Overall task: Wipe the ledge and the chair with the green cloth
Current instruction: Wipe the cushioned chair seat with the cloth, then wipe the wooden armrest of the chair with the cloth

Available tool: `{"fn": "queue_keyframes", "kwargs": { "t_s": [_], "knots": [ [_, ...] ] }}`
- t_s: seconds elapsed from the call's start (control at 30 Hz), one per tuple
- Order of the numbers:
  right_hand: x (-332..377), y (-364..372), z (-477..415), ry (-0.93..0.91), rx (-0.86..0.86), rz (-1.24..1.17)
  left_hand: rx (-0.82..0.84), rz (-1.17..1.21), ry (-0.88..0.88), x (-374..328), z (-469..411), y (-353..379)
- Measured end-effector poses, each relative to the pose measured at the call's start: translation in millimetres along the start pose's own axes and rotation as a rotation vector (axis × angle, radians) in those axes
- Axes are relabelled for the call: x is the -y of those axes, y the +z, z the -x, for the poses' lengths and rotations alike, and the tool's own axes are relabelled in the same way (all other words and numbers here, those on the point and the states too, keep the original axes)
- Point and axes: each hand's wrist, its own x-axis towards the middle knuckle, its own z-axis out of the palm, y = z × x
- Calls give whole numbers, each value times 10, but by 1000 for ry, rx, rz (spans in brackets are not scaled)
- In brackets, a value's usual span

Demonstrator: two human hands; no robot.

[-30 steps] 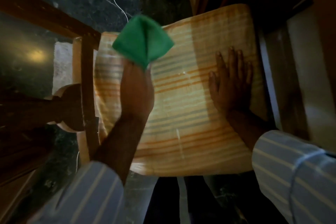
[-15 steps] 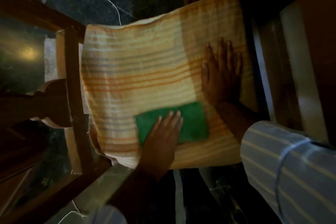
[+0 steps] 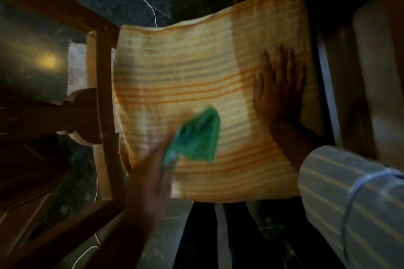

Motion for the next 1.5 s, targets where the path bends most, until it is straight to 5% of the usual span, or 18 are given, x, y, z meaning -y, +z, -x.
{"fn": "queue_keyframes", "kwargs": {
  "t_s": [0.13, 0.3, 0.53, 0.7, 0.83, 0.97, 1.1, 1.27, 1.5],
  "knots": [
    [367, 32, 162, 94, 28, -31, -239, -204, 107, 133, -1225, -195],
    [353, 81, 189, 53, 6, -35, 12, -419, -4, 428, -1835, 337],
    [378, -6, 178, 51, 8, -33, 189, -504, 147, 555, -913, 705],
    [515, -169, 108, 5, 91, -335, 91, -311, 63, 462, -906, 543],
    [871, -362, 281, -21, 313, -677, -236, -300, -344, 503, -995, 312],
    [1022, -457, 246, 246, 466, -745, -209, -78, -593, 564, -1096, 142],
    [955, -476, 95, 280, 777, -670, -115, 276, -771, 558, -1164, 47],
    [914, -727, 72, 501, 906, -1060, -121, 511, -719, 278, -1058, -163],
    [1323, -1679, -190, 478, 792, -1348, -293, 339, -469, -670, -962, -1277]
  ]
}}
